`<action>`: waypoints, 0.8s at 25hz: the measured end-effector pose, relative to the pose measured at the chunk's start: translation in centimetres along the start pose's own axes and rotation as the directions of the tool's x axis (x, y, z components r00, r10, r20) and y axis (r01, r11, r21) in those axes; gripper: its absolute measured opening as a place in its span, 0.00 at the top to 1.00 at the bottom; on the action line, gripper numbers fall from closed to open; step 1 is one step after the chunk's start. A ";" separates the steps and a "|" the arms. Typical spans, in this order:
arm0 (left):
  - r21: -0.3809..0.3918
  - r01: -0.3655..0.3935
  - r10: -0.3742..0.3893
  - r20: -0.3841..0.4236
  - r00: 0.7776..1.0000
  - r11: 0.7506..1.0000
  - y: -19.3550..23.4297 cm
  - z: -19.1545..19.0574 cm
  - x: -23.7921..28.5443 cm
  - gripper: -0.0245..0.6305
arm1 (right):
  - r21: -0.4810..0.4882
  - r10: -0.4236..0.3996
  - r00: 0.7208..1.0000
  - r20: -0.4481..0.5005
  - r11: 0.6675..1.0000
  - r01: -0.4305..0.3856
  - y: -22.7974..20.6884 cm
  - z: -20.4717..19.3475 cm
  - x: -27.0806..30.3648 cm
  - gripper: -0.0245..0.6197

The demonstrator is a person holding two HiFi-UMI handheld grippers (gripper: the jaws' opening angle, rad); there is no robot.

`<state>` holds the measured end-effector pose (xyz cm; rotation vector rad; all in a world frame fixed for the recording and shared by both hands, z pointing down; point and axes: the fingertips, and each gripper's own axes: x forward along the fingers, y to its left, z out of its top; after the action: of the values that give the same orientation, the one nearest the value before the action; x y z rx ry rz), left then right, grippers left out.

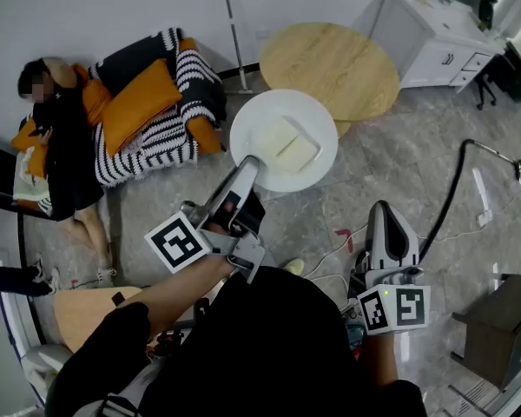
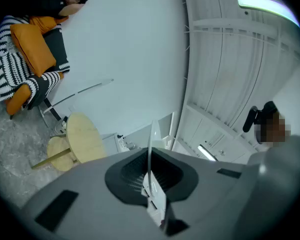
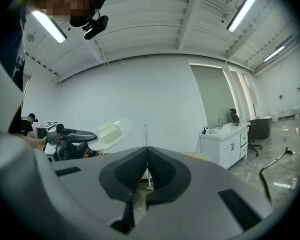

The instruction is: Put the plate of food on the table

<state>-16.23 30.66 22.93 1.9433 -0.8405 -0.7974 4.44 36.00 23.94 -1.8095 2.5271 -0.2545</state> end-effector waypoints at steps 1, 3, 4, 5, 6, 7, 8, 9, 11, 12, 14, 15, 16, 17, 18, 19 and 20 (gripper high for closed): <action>0.001 0.008 -0.008 -0.017 1.000 1.000 0.0 -0.1 0.5 0.94 | -0.004 -0.005 1.000 0.004 1.000 0.005 -0.3 -0.1 0.0 0.95; 0.003 0.022 -0.022 -0.051 0.998 1.000 0.0 -0.4 1.4 0.94 | -0.012 -0.013 1.000 0.010 1.000 0.014 -0.8 -0.2 0.0 0.95; 0.000 0.024 -0.024 -0.067 0.997 1.000 0.1 -0.5 1.7 0.94 | -0.016 -0.015 1.000 0.012 1.000 0.015 -1.0 -0.2 0.0 0.95; -0.002 0.019 -0.019 -0.080 0.997 1.000 0.2 -0.7 1.8 0.94 | -0.020 -0.014 1.000 0.014 1.000 0.014 -1.1 -0.1 0.2 0.95; -0.002 0.008 -0.008 -0.088 0.996 1.000 0.5 -0.9 1.8 0.94 | -0.021 -0.011 1.000 0.015 1.000 0.011 -1.1 -0.1 0.4 0.95; 0.000 -0.003 0.003 -0.091 0.996 1.000 0.6 -0.9 1.7 0.94 | -0.020 -0.007 1.000 0.015 1.000 0.007 -1.1 0.0 0.5 0.95; 0.000 -0.010 0.010 -0.089 0.996 1.000 0.8 -0.9 1.6 0.94 | -0.019 -0.003 1.000 0.015 1.000 0.003 -1.0 0.0 0.7 0.95; -0.004 -0.015 0.015 -0.084 0.996 1.000 0.8 -0.9 1.6 0.94 | -0.018 0.000 1.000 0.016 1.000 0.001 -0.9 0.2 0.8 0.95; -0.020 -0.021 0.019 -0.069 0.997 1.000 0.8 -0.7 1.6 0.94 | -0.018 0.000 1.000 0.018 1.000 0.001 -0.9 0.4 0.9 0.95; -0.026 -0.023 0.021 -0.060 0.998 0.999 0.8 -0.7 1.5 0.94 | -0.019 -0.003 1.000 0.018 1.000 0.003 -0.8 0.5 0.9 0.95; -0.029 -0.024 0.023 -0.047 0.999 0.999 0.9 -0.7 1.4 0.94 | -0.019 -0.008 1.000 0.018 1.000 0.008 -0.8 0.3 1.0 0.95; -0.028 -0.025 0.024 -0.045 0.999 0.999 1.0 -0.7 1.4 0.94 | -0.017 -0.009 1.000 0.018 1.000 0.009 -0.8 0.2 1.1 0.95; -0.025 -0.027 0.026 -0.046 0.999 0.999 1.1 -0.7 1.3 0.94 | -0.016 -0.009 1.000 0.018 1.000 0.010 -0.7 0.1 1.2 0.95; -0.021 -0.030 0.029 -0.049 0.998 0.999 1.1 -0.7 1.3 0.94 | -0.015 -0.009 1.000 0.017 1.000 0.009 -0.6 0.0 1.2 0.95; -0.016 -0.033 0.032 -0.053 0.998 0.999 1.1 -0.7 1.2 0.94 | -0.013 -0.008 1.000 0.017 1.000 0.008 -0.6 0.0 1.2 0.95; -0.010 -0.034 0.033 -0.055 0.998 0.999 1.1 -0.8 1.2 0.94 | -0.011 -0.007 1.000 0.016 1.000 0.007 -0.5 0.0 1.2 0.95; -0.003 -0.030 0.030 -0.056 0.998 1.000 1.0 -0.7 1.2 0.94 | -0.010 -0.006 1.000 0.015 1.000 0.006 -0.6 0.0 1.3 0.95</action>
<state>-15.23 29.63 23.87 1.9360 -0.8319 -0.7233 4.55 34.64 24.16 -1.8160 2.5177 -0.2280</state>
